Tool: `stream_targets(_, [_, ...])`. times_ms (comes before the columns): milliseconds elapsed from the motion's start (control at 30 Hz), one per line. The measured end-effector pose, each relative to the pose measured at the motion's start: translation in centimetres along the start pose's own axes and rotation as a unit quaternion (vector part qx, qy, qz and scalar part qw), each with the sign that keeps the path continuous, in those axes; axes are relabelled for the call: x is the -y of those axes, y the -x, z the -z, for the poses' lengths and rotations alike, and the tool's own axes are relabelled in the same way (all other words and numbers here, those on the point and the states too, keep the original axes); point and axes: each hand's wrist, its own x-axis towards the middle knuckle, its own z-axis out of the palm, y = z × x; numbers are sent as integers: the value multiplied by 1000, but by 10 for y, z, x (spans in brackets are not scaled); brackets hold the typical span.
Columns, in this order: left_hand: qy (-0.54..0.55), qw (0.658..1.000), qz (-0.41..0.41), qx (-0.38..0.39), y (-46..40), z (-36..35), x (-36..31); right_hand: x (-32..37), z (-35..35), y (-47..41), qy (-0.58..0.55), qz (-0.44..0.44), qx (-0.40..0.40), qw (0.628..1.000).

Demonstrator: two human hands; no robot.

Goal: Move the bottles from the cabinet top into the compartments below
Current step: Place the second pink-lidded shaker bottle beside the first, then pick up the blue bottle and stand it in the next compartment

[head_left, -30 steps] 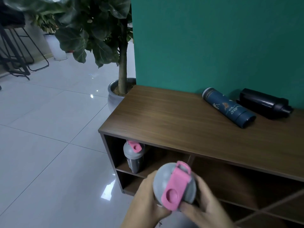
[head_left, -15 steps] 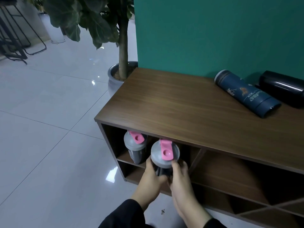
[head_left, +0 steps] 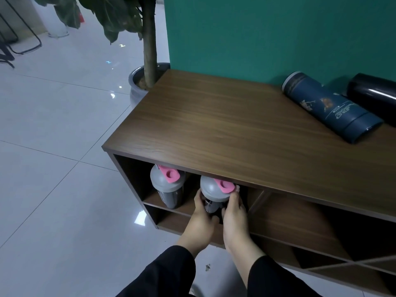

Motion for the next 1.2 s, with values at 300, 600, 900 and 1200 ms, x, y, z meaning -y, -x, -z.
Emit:
stream_targets(300, [-53, 996, 47, -48, 13, -2, -14, -7, 7, 19, 66, -22, 28, 997])
stream_targets(600, [-5, 994, 70, -78, 70, -18, -55, 4, 60, 96, 112, 37, 83, 990])
stream_targets(900, [62, 996, 34, -54, 106, -61, -72, 172, 183, 88, 158, 367, -177, 899])
stream_targets(1200, [54, 996, 44, -54, 108, -59, -82, 226, 194, -43, 262, 262, -171, 913])
